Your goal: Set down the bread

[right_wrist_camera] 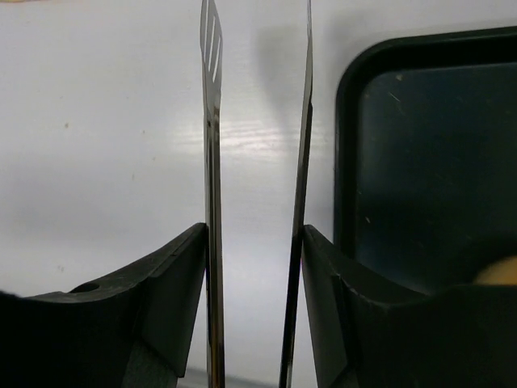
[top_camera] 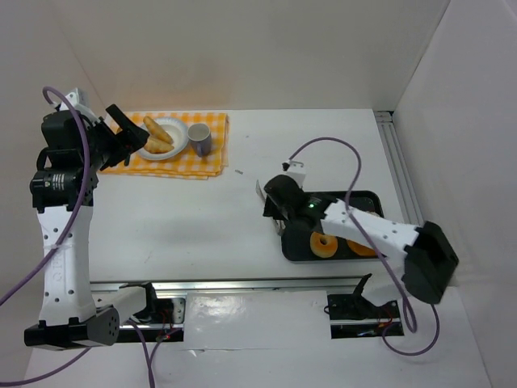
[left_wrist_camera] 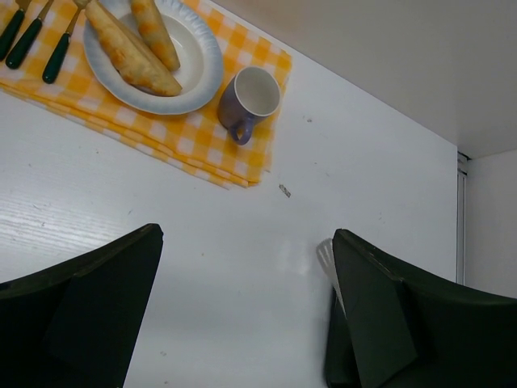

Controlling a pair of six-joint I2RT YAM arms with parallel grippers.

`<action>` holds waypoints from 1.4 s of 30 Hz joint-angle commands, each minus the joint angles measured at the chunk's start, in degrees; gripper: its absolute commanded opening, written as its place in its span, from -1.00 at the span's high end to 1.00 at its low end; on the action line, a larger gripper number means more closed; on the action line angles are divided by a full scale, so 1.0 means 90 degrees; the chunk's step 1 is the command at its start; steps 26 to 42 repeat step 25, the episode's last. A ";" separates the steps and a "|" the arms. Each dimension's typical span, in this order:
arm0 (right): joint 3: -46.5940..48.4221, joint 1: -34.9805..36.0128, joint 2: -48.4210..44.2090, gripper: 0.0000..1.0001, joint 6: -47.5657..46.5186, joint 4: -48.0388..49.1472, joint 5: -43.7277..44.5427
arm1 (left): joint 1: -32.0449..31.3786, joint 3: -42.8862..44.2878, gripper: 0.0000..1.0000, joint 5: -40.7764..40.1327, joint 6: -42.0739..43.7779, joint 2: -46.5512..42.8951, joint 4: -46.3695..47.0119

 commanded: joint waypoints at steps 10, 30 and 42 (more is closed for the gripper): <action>0.1622 0.0228 0.2675 -1.00 0.0846 0.1400 0.0945 | 0.0047 -0.0004 -1.00 0.0114 0.0079 -0.0157 0.0243; 0.0288 -0.1607 -0.0585 -1.00 0.0309 -0.1287 0.2294 | 0.0047 -0.0083 -1.00 0.0367 0.0021 -0.0040 0.0359; 0.0288 -0.1607 -0.0585 -1.00 0.0309 -0.1287 0.2294 | 0.0047 -0.0083 -1.00 0.0367 0.0021 -0.0040 0.0359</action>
